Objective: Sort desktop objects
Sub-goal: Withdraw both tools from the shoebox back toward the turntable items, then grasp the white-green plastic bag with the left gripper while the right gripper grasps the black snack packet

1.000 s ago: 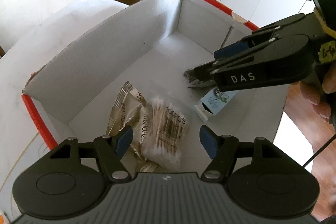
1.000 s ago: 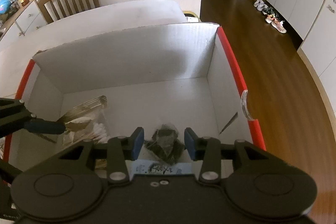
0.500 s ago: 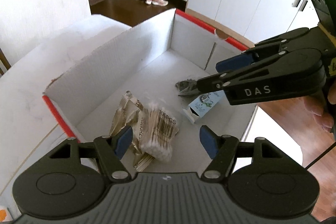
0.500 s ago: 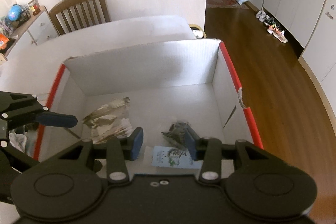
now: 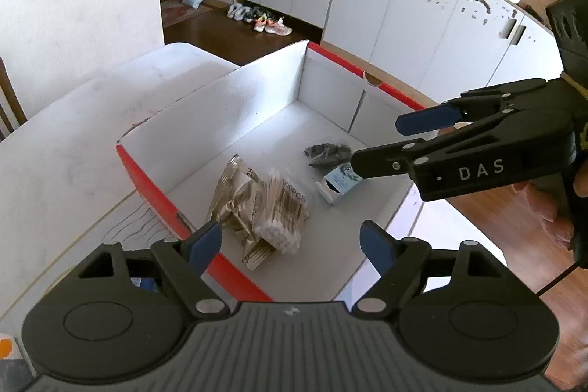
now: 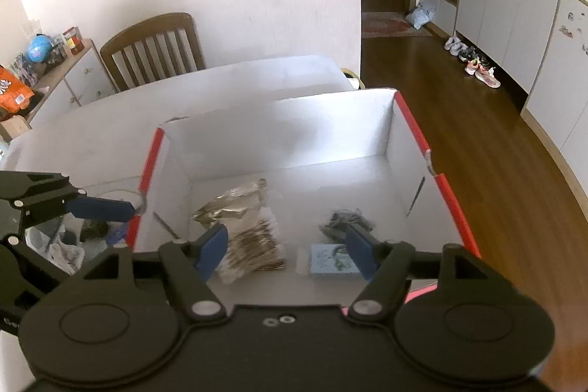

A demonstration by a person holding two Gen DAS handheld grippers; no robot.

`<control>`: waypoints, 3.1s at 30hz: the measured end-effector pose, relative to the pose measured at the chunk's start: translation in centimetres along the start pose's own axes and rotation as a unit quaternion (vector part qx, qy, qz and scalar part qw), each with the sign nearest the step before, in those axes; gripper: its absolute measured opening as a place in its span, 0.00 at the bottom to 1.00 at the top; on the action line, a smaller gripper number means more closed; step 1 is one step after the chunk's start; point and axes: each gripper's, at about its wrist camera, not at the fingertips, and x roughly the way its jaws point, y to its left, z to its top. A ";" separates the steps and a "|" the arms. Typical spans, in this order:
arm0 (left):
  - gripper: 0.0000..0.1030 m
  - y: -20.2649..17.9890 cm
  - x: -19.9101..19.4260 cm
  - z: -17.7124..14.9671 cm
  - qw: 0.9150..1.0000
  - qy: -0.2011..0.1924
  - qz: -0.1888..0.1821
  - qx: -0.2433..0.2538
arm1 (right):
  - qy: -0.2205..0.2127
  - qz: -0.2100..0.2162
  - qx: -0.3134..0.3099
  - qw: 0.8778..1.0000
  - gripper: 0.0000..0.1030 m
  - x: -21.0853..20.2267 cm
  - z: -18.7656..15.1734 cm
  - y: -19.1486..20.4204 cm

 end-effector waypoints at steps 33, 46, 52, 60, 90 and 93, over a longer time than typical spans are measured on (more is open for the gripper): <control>0.85 5.5 -8.7 -6.8 0.997 -0.072 -0.014 -0.015 | -0.044 -0.011 0.010 0.999 0.83 -3.6 -2.7 10.7; 1.00 10.0 -12.8 -11.9 0.992 -0.103 0.044 -0.054 | -0.057 0.014 -0.010 0.998 0.83 -3.2 -4.6 15.3; 1.00 12.5 -13.8 -14.0 0.989 -0.102 0.062 -0.082 | -0.049 0.022 -0.027 0.998 0.83 -2.4 -5.4 17.6; 1.00 14.3 -15.5 -15.8 0.983 -0.123 0.102 -0.094 | -0.046 0.037 -0.044 0.997 0.83 -1.8 -6.0 20.1; 1.00 25.1 -11.0 -20.4 0.964 -0.069 0.197 -0.166 | -0.019 0.047 -0.077 0.996 0.79 8.5 -3.4 24.6; 1.00 25.8 -10.2 -20.7 0.963 -0.061 0.197 -0.173 | -0.014 0.049 -0.082 0.995 0.79 9.7 -3.1 25.2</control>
